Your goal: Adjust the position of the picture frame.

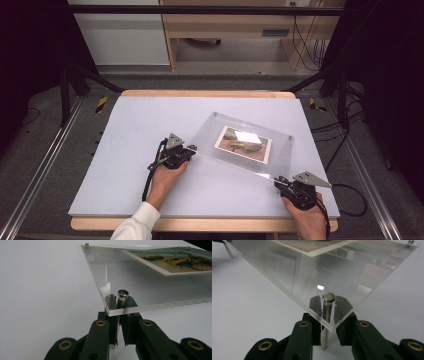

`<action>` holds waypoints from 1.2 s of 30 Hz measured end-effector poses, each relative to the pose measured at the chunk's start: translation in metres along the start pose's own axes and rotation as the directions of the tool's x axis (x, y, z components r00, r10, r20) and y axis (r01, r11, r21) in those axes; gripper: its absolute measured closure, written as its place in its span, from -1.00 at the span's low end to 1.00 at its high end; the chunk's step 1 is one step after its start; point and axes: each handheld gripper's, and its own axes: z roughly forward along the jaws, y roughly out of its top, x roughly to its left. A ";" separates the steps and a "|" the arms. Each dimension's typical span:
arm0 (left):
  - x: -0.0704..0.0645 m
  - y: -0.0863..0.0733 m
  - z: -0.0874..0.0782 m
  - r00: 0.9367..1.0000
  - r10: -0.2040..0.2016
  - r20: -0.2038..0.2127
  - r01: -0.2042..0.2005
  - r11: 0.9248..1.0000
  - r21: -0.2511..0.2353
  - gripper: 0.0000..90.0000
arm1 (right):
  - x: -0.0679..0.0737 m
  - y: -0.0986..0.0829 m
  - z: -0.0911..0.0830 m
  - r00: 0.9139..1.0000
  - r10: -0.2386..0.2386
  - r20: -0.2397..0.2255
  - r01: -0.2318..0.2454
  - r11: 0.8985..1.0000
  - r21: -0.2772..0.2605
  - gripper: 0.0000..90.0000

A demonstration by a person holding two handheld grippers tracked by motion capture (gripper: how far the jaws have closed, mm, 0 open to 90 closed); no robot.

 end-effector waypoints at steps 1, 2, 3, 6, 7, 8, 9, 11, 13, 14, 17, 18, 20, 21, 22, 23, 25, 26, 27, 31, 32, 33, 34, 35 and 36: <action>0.000 0.000 0.000 1.000 0.003 0.000 -0.003 1.000 0.003 0.85 | 0.000 0.000 0.000 1.000 0.004 -0.004 -0.004 1.000 -0.002 0.71; 0.000 0.000 0.000 1.000 0.005 0.001 -0.005 1.000 0.004 0.85 | 0.000 0.000 0.000 1.000 0.002 -0.007 -0.002 1.000 -0.007 0.73; 0.000 0.000 0.000 1.000 0.005 0.001 -0.005 1.000 0.004 0.85 | 0.000 0.000 0.000 1.000 0.002 -0.007 -0.002 1.000 -0.007 0.73; 0.000 0.002 -0.001 1.000 0.001 0.003 -0.001 1.000 0.004 0.85 | 0.000 0.001 -0.001 1.000 0.017 -0.024 -0.018 1.000 -0.019 0.80; 0.000 0.002 -0.001 1.000 0.001 0.005 -0.001 1.000 0.004 0.85 | -0.001 0.001 -0.001 1.000 0.019 -0.025 -0.019 1.000 -0.024 0.82; 0.000 0.002 -0.001 1.000 0.001 0.005 -0.001 1.000 0.004 0.86 | -0.001 0.001 -0.001 1.000 0.019 -0.025 -0.019 1.000 -0.024 0.82; 0.001 0.003 -0.001 1.000 -0.003 0.009 0.003 1.000 0.004 0.85 | -0.002 0.001 -0.002 0.999 0.033 -0.035 -0.034 0.999 -0.033 0.85; 0.001 0.003 -0.002 1.000 -0.003 0.010 0.003 1.000 0.002 0.86 | -0.003 0.002 -0.002 0.998 0.046 -0.041 -0.048 0.998 -0.042 0.87; 0.001 0.006 -0.002 1.000 -0.002 0.014 0.002 1.000 0.002 0.86 | -0.002 0.004 -0.003 0.998 0.051 -0.039 -0.053 0.998 -0.045 0.88; 0.001 0.006 -0.002 1.000 -0.002 0.014 0.002 1.000 0.002 0.86 | -0.002 0.004 -0.003 0.998 0.051 -0.039 -0.053 0.998 -0.045 0.88; 0.001 0.009 -0.004 1.000 -0.001 0.016 0.001 1.000 -0.001 0.86 | -0.003 0.007 -0.005 0.998 0.056 -0.037 -0.058 0.996 -0.062 0.88; 0.001 0.011 -0.004 1.000 0.002 0.015 -0.002 1.000 0.001 0.86 | -0.003 0.007 -0.005 0.997 0.062 -0.039 -0.065 0.996 -0.066 0.88; 0.000 0.013 -0.005 1.000 0.010 0.011 -0.011 1.000 0.005 0.87 | -0.003 0.008 -0.005 0.997 0.060 -0.041 -0.063 0.995 -0.073 0.88; 0.000 0.014 -0.005 1.000 0.015 0.009 -0.015 1.000 0.005 0.87 | -0.003 0.008 -0.006 0.997 0.062 -0.040 -0.065 0.995 -0.076 0.88; 0.000 0.014 -0.005 1.000 0.015 0.009 -0.015 1.000 0.005 0.87 | -0.003 0.008 -0.006 0.997 0.062 -0.040 -0.065 0.995 -0.076 0.88; -0.001 0.016 -0.005 1.000 0.014 0.009 -0.014 1.000 0.008 0.87 | -0.002 0.009 -0.006 0.997 0.066 -0.040 -0.069 0.994 -0.083 0.88; -0.001 0.017 -0.006 1.000 0.010 0.012 -0.010 1.000 0.012 0.87 | -0.003 0.009 -0.006 0.997 0.067 -0.041 -0.070 0.994 -0.085 0.87; -0.001 0.017 -0.006 1.000 0.010 0.012 -0.010 1.000 0.012 0.87 | -0.003 0.009 -0.006 0.997 0.067 -0.041 -0.070 0.994 -0.085 0.87; -0.001 0.017 -0.006 1.000 0.006 0.016 -0.006 1.000 0.013 0.87 | -0.003 0.009 -0.006 0.997 0.068 -0.041 -0.071 0.994 -0.086 0.86; -0.002 0.019 -0.008 1.000 0.005 0.018 -0.005 1.000 0.015 0.87 | -0.003 0.010 -0.004 0.996 0.075 -0.042 -0.078 0.993 -0.089 0.87; -0.002 0.019 -0.008 1.000 0.006 0.018 -0.007 1.000 0.014 0.87 | -0.004 0.010 -0.004 0.996 0.081 -0.042 -0.085 0.992 -0.090 0.88; -0.002 0.019 -0.008 1.000 0.006 0.018 -0.007 1.000 0.014 0.87 | -0.004 0.010 -0.004 0.996 0.081 -0.042 -0.085 0.992 -0.090 0.88; -0.002 0.019 -0.008 1.000 0.011 0.015 -0.011 1.000 0.013 0.88 | -0.005 0.010 -0.005 0.996 0.079 -0.044 -0.083 0.992 -0.093 0.88; -0.002 0.018 -0.008 1.000 0.017 0.014 -0.017 1.000 0.013 0.88 | -0.004 0.010 -0.005 0.996 0.079 -0.044 -0.083 0.992 -0.096 0.88; -0.002 0.018 -0.007 1.000 0.018 0.015 -0.018 1.000 0.014 0.88 | -0.004 0.011 -0.005 0.996 0.079 -0.041 -0.083 0.992 -0.095 0.88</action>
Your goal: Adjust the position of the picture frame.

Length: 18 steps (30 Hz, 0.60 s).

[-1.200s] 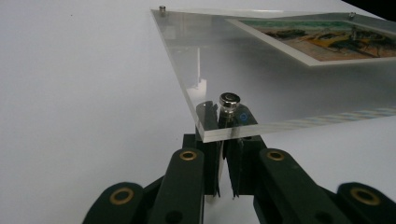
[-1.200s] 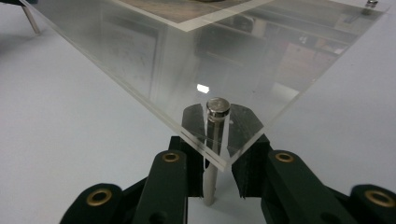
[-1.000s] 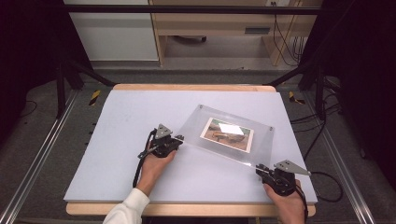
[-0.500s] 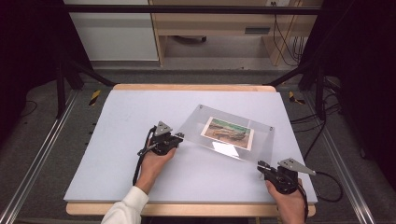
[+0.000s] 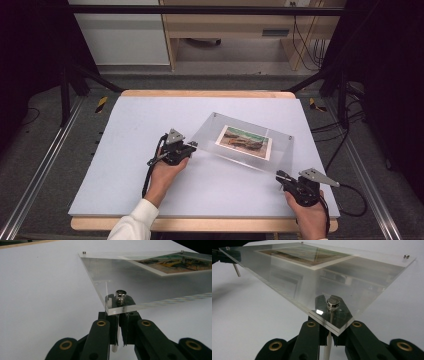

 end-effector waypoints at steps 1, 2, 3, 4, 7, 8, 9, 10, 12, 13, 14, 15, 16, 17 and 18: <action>0.000 0.000 0.000 1.000 0.001 0.001 -0.001 1.000 -0.001 0.87 | 0.000 0.000 0.000 1.000 0.003 -0.001 -0.003 1.000 -0.001 0.88; 0.000 -0.001 0.000 1.000 0.004 0.002 -0.004 1.000 -0.002 0.87 | 0.000 0.000 -0.001 1.000 0.008 -0.001 -0.008 1.000 -0.002 0.89; 0.000 -0.001 0.000 1.000 0.004 0.002 -0.004 1.000 -0.002 0.87 | 0.000 0.000 -0.001 1.000 0.008 -0.001 -0.008 1.000 -0.002 0.89; 0.001 -0.001 0.001 1.000 0.009 0.004 -0.009 1.000 0.001 0.87 | 0.000 0.000 -0.001 1.000 0.009 -0.004 -0.009 1.000 0.003 0.89; 0.001 -0.003 0.001 1.000 0.015 0.009 -0.015 1.000 0.000 0.87 | 0.000 0.000 -0.001 1.000 0.022 -0.011 -0.022 1.000 0.007 0.89; 0.002 -0.003 0.001 1.000 0.018 0.009 -0.018 1.000 0.003 0.87 | -0.001 0.000 -0.001 1.000 0.024 -0.013 -0.024 1.000 0.007 0.89; 0.002 -0.004 0.002 1.000 0.020 0.009 -0.020 1.000 0.001 0.87 | -0.001 0.000 -0.001 1.000 0.028 -0.014 -0.028 1.000 0.008 0.89; 0.002 -0.004 0.002 1.000 0.022 0.010 -0.022 1.000 -0.001 0.87 | -0.001 0.000 -0.001 0.999 0.031 -0.014 -0.031 0.999 0.010 0.89; 0.002 -0.005 0.002 1.000 0.024 0.012 -0.024 1.000 -0.007 0.86 | -0.001 0.000 -0.001 0.999 0.045 -0.022 -0.045 0.999 0.010 0.89; 0.002 -0.005 0.002 1.000 0.025 0.013 -0.024 1.000 -0.009 0.86 | -0.002 0.000 -0.001 0.999 0.042 -0.023 -0.041 0.999 0.008 0.89; 0.002 -0.005 0.003 1.000 0.026 0.016 -0.026 1.000 -0.011 0.84 | -0.002 0.000 -0.001 0.999 0.043 -0.024 -0.042 0.999 0.008 0.89; 0.002 -0.006 0.003 1.000 0.027 0.016 -0.027 1.000 -0.014 0.83 | -0.002 0.000 -0.001 0.999 0.044 -0.024 -0.044 0.999 0.008 0.89; 0.002 -0.006 0.004 1.000 0.028 0.015 -0.028 1.000 -0.015 0.80 | -0.002 0.000 -0.001 0.999 0.044 -0.024 -0.044 0.999 0.009 0.89; 0.002 -0.006 0.005 1.000 0.026 0.017 -0.025 1.000 -0.017 0.79 | -0.002 0.000 -0.001 0.999 0.046 -0.025 -0.046 0.999 0.009 0.89; 0.002 -0.007 0.005 1.000 0.014 0.025 -0.014 1.000 -0.020 0.79 | -0.002 0.000 -0.001 0.999 0.047 -0.024 -0.047 0.999 0.011 0.89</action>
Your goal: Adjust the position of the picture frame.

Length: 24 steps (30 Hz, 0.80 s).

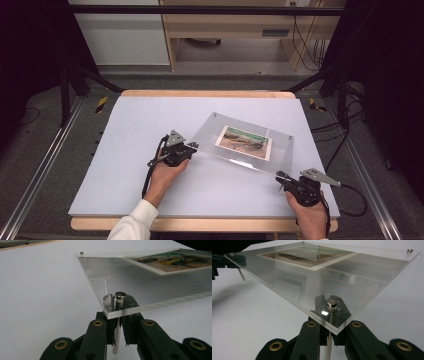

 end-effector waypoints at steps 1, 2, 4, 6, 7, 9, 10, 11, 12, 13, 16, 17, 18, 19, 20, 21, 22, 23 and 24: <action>0.000 0.000 0.001 1.000 -0.018 0.009 0.018 1.000 -0.006 0.78 | 0.000 0.000 0.000 1.000 0.001 -0.001 -0.001 1.000 -0.001 0.89; 0.001 0.000 0.001 1.000 -0.021 0.007 0.021 1.000 -0.007 0.77 | 0.000 0.000 0.000 1.000 0.002 -0.003 -0.002 1.000 -0.001 0.89; 0.001 0.000 0.002 1.000 -0.025 0.006 0.025 1.000 -0.008 0.79 | 0.000 0.000 0.000 1.000 0.002 -0.004 -0.002 1.000 -0.002 0.89; 0.000 0.000 0.003 1.000 -0.023 -0.001 0.023 1.000 -0.007 0.82 | 0.000 0.000 0.000 1.000 0.000 -0.003 0.000 1.000 0.000 0.89; 0.000 0.000 0.003 1.000 -0.019 -0.005 0.019 1.000 -0.008 0.84 | 0.000 0.000 0.000 1.000 -0.002 -0.001 0.002 1.000 0.001 0.89; 0.000 0.001 0.003 1.000 -0.012 -0.008 0.012 1.000 -0.007 0.86 | 0.000 0.000 0.000 1.000 0.000 -0.002 0.000 1.000 0.001 0.89; -0.001 0.002 0.002 1.000 0.007 -0.017 -0.007 1.000 -0.005 0.87 | 0.000 0.001 0.000 1.000 0.005 -0.004 -0.005 1.000 0.002 0.88; -0.001 0.003 0.002 1.000 0.005 -0.016 -0.005 1.000 -0.003 0.87 | 0.000 0.001 0.000 1.000 0.009 -0.004 -0.009 1.000 0.000 0.88; -0.001 0.003 0.002 1.000 -0.005 -0.011 0.005 1.000 -0.006 0.87 | 0.000 0.001 -0.001 1.000 0.010 -0.004 -0.010 1.000 0.002 0.88; -0.001 0.003 0.002 1.000 -0.010 -0.010 0.009 1.000 -0.008 0.87 | 0.000 0.002 -0.001 1.000 0.008 -0.001 -0.008 1.000 0.003 0.88; -0.002 0.004 0.001 1.000 -0.012 -0.013 0.012 1.000 -0.010 0.87 | -0.001 0.002 -0.001 1.000 0.009 -0.003 -0.009 1.000 -0.004 0.88; -0.002 0.005 0.001 1.000 -0.013 -0.012 0.013 1.000 -0.013 0.87 | -0.001 0.002 -0.001 1.000 0.007 -0.001 -0.007 1.000 -0.008 0.88; -0.002 0.006 0.000 1.000 -0.014 -0.012 0.014 1.000 -0.017 0.87 | -0.001 0.003 -0.001 1.000 0.007 0.000 -0.007 1.000 -0.011 0.88; -0.003 0.007 0.000 1.000 -0.011 -0.011 0.011 1.000 -0.019 0.87 | -0.001 0.003 -0.002 1.000 0.005 -0.001 -0.005 1.000 -0.017 0.89; -0.003 0.008 -0.002 1.000 -0.004 -0.010 0.004 1.000 -0.021 0.88 | -0.001 0.004 -0.002 1.000 0.003 0.002 -0.003 1.000 -0.022 0.89; -0.004 0.008 -0.002 1.000 0.000 -0.008 0.000 1.000 -0.026 0.88 | -0.001 0.005 -0.003 1.000 -0.003 0.005 0.003 1.000 -0.028 0.89; -0.005 0.009 -0.003 1.000 0.002 -0.007 -0.002 0.999 -0.033 0.88 | -0.001 0.006 -0.004 1.000 -0.002 0.006 0.002 0.999 -0.032 0.89; -0.005 0.009 -0.003 1.000 0.002 -0.007 -0.002 0.999 -0.033 0.88 | -0.001 0.006 -0.004 1.000 -0.002 0.006 0.002 0.999 -0.032 0.89; -0.007 0.011 -0.006 1.000 0.004 -0.008 -0.005 0.999 -0.046 0.88 | -0.002 0.009 -0.006 1.000 -0.009 0.006 0.010 0.999 -0.046 0.89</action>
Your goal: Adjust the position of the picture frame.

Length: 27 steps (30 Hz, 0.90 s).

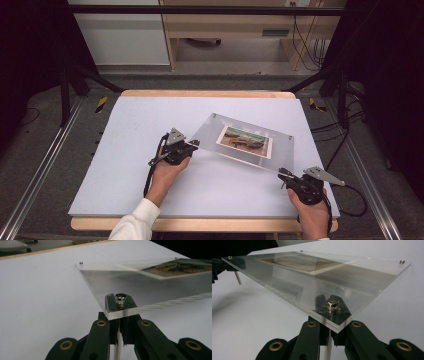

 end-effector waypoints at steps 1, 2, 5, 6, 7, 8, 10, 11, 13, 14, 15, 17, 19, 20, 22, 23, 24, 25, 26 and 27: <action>-0.001 0.001 -0.001 1.000 0.001 0.001 -0.001 1.000 -0.010 0.88 | 0.000 0.001 -0.001 1.000 -0.003 0.002 0.003 1.000 -0.003 0.89; -0.002 0.001 -0.003 1.000 -0.001 0.001 0.001 1.000 -0.019 0.88 | -0.001 0.002 -0.002 1.000 -0.004 0.000 0.004 1.000 -0.012 0.89; -0.004 0.004 -0.008 1.000 -0.004 0.004 0.005 0.999 -0.043 0.88 | -0.001 0.006 -0.006 1.000 -0.010 -0.007 0.009 0.999 -0.034 0.89; -0.004 0.005 -0.010 1.000 -0.005 0.004 0.005 0.999 -0.047 0.88 | -0.001 0.007 -0.007 1.000 -0.013 -0.012 0.013 0.999 -0.040 0.89; -0.005 0.005 -0.012 1.000 -0.013 0.012 0.013 0.999 -0.047 0.88 | 0.000 0.008 -0.008 1.000 -0.020 -0.013 0.020 0.999 -0.047 0.89; -0.005 0.005 -0.012 1.000 -0.013 0.012 0.013 0.999 -0.047 0.87 | 0.000 0.008 -0.008 1.000 -0.020 -0.013 0.020 0.999 -0.047 0.89; -0.006 0.008 -0.018 1.000 -0.018 0.008 0.018 0.998 -0.064 0.87 | 0.002 0.012 -0.010 0.999 -0.031 -0.022 0.030 0.998 -0.064 0.88; -0.006 0.008 -0.020 1.000 -0.015 0.004 0.015 0.998 -0.065 0.87 | 0.003 0.014 -0.011 0.999 -0.034 -0.023 0.032 0.997 -0.069 0.88; -0.005 0.009 -0.024 1.000 -0.006 -0.005 0.006 0.998 -0.064 0.87 | 0.005 0.016 -0.011 0.998 -0.054 -0.027 0.052 0.996 -0.071 0.87; -0.004 0.009 -0.026 1.000 -0.009 -0.009 0.008 0.998 -0.066 0.86 | 0.006 0.017 -0.011 0.998 -0.057 -0.030 0.055 0.996 -0.071 0.87; -0.004 0.009 -0.028 1.000 -0.013 -0.014 0.012 0.997 -0.070 0.87 | 0.008 0.018 -0.010 0.998 -0.060 -0.033 0.058 0.996 -0.069 0.87; -0.003 0.009 -0.031 1.000 -0.015 -0.017 0.013 0.997 -0.074 0.87 | 0.011 0.020 -0.008 0.996 -0.077 -0.037 0.074 0.995 -0.070 0.86; -0.001 0.009 -0.040 0.999 -0.027 -0.031 0.025 0.996 -0.090 0.87 | 0.014 0.022 -0.007 0.995 -0.092 -0.042 0.089 0.993 -0.072 0.86; 0.000 0.009 -0.043 0.999 -0.031 -0.036 0.027 0.995 -0.095 0.87 | 0.017 0.024 -0.006 0.994 -0.094 -0.047 0.090 0.993 -0.077 0.86; 0.002 0.009 -0.052 0.998 -0.035 -0.049 0.029 0.994 -0.106 0.87 | 0.021 0.028 -0.004 0.993 -0.104 -0.056 0.099 0.992 -0.081 0.86; 0.003 0.008 -0.056 0.998 -0.037 -0.055 0.031 0.993 -0.112 0.87 | 0.023 0.030 -0.002 0.992 -0.109 -0.062 0.104 0.991 -0.084 0.86; 0.003 0.008 -0.056 0.998 -0.037 -0.055 0.031 0.993 -0.112 0.87 | 0.023 0.030 -0.002 0.992 -0.109 -0.062 0.104 0.991 -0.084 0.86; 0.005 0.008 -0.063 0.997 -0.043 -0.067 0.034 0.992 -0.121 0.87 | 0.026 0.032 0.000 0.991 -0.115 -0.066 0.109 0.990 -0.086 0.86; 0.007 0.007 -0.067 0.996 -0.045 -0.073 0.035 0.991 -0.126 0.87 | 0.030 0.035 0.002 0.989 -0.122 -0.078 0.115 0.989 -0.087 0.86; 0.008 0.007 -0.071 0.996 -0.046 -0.082 0.035 0.991 -0.130 0.87 | 0.032 0.036 0.004 0.988 -0.127 -0.084 0.119 0.989 -0.088 0.86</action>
